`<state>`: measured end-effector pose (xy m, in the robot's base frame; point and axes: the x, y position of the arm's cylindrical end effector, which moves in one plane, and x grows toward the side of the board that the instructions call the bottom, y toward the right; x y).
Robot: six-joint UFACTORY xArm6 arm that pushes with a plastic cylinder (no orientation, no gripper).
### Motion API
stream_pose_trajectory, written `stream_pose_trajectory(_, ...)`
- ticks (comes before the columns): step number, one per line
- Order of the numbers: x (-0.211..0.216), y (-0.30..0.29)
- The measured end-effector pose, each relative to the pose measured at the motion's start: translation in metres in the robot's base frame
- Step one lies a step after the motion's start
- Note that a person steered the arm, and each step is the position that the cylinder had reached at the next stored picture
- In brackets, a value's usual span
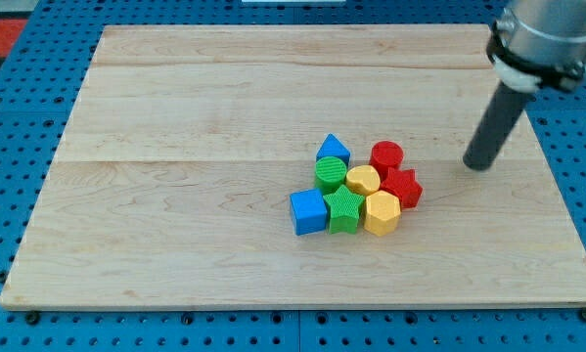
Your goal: Move your arm towards the red circle
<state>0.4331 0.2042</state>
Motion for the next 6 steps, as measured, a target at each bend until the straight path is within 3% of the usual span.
stream_pose_trajectory(1, -0.013, -0.056)
stream_pose_trajectory(2, -0.01, -0.07)
stream_pose_trajectory(6, -0.013, -0.07)
